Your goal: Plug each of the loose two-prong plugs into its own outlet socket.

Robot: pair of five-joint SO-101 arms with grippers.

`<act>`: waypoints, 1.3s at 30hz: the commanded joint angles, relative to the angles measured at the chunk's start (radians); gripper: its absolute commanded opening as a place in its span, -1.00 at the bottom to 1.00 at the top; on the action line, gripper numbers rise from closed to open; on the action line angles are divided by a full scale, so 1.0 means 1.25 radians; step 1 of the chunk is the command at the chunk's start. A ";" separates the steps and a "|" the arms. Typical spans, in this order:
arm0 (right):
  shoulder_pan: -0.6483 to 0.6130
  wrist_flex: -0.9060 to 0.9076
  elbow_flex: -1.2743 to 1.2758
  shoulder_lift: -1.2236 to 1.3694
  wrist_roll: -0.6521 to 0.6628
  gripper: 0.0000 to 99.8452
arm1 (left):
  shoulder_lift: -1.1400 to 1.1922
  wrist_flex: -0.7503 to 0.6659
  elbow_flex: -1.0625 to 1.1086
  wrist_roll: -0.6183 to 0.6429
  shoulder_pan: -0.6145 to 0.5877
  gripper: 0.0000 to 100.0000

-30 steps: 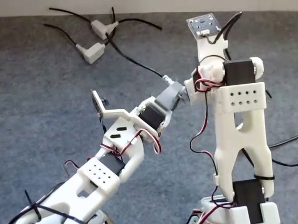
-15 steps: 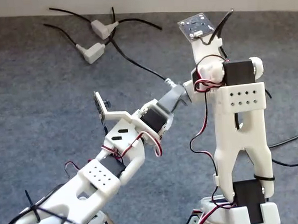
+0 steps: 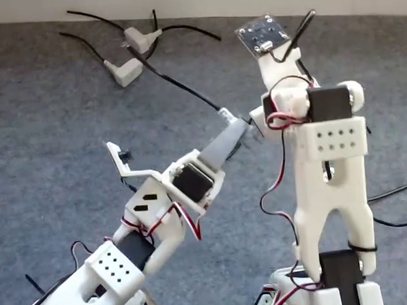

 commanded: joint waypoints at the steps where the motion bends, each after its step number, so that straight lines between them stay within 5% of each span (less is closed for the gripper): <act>1: 0.008 0.041 -0.062 -0.071 0.001 -0.98 | 0.018 0.032 -0.067 0.000 -0.082 -0.99; 9: -0.024 0.083 -0.046 -0.125 0.001 -0.98 | 0.040 0.029 -0.107 0.002 -0.177 -0.99; 15: -0.126 0.073 -0.017 -0.116 0.038 -0.98 | 0.039 0.033 -0.099 0.004 -0.134 -0.99; 26: -0.123 0.077 -0.017 -0.122 0.228 -0.98 | 0.030 0.029 -0.074 0.002 -0.104 -0.99; 34: -0.127 0.069 -0.018 -0.116 0.290 -0.98 | -0.177 0.036 0.025 -0.002 -0.017 -0.99; 39: -0.150 0.068 -0.019 -0.116 0.287 -0.98 | -0.233 0.036 0.061 -0.117 0.058 -0.99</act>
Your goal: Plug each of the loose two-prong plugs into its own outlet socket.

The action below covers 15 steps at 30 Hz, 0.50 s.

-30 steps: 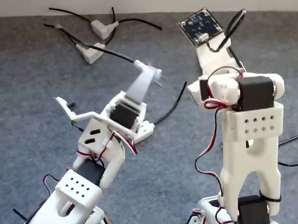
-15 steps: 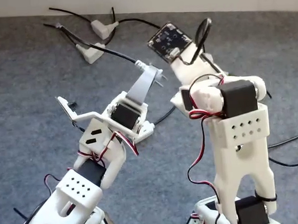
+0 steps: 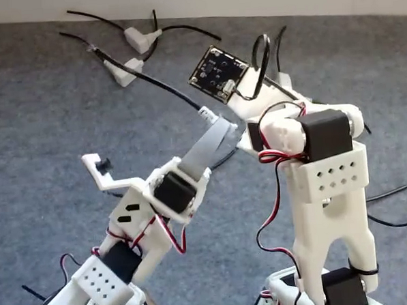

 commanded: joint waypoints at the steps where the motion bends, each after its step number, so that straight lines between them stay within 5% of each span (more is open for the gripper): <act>1: -0.029 0.015 -0.013 -0.015 0.006 -0.98 | -0.039 0.001 0.009 -0.070 0.075 -0.99; 15: -0.026 -0.096 -0.096 -0.014 0.002 -0.98 | -0.040 0.080 0.020 -0.071 0.163 -0.99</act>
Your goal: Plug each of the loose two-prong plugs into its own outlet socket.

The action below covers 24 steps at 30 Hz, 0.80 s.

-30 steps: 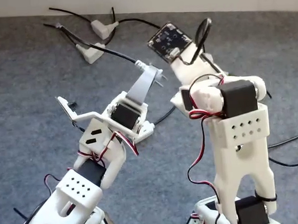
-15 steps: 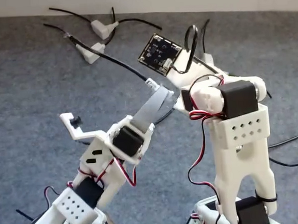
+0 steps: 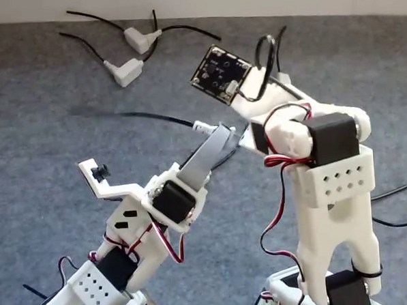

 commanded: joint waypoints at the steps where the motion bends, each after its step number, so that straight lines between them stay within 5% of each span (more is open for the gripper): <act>1: -0.012 -0.046 -0.105 -0.009 -0.012 -0.98 | 0.006 0.018 0.001 -0.002 0.077 -0.99; 11: 0.031 -0.040 -0.255 0.075 -0.056 -0.98 | 0.006 0.018 0.014 -0.004 0.101 -0.99; 16: 0.100 0.003 -0.323 0.077 -0.146 -0.98 | 0.006 0.012 0.008 -0.004 0.019 -0.99; 24: 0.170 0.080 -0.334 -0.007 -0.147 -0.98 | 0.007 0.014 -0.048 0.001 -0.132 -0.99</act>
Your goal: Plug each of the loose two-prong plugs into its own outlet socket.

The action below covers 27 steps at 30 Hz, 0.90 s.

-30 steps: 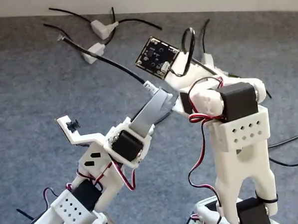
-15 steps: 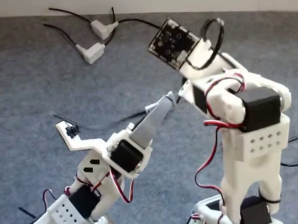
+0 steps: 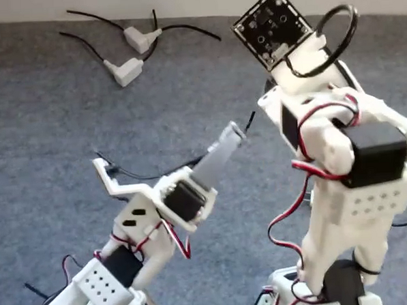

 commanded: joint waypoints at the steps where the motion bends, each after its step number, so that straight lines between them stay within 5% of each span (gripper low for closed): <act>1: 0.046 0.033 0.019 -0.069 -0.010 -0.98 | -0.006 0.000 -0.055 -0.001 -0.084 -0.99; 7: 0.141 0.033 0.164 -0.159 -0.014 -0.98 | 0.002 0.015 -0.055 -0.001 -0.219 -0.99; 13: 0.260 0.030 0.391 -0.261 -0.015 -0.98 | 0.168 0.195 -0.165 -0.001 -0.312 -0.99; 21: 0.377 0.029 0.623 -0.384 -0.016 -0.98 | 0.628 0.732 -0.601 -0.004 -0.316 -0.99; 27: 0.484 0.026 0.781 -0.445 -0.016 -0.98 | 0.661 1.089 -0.787 -0.088 -0.309 -0.99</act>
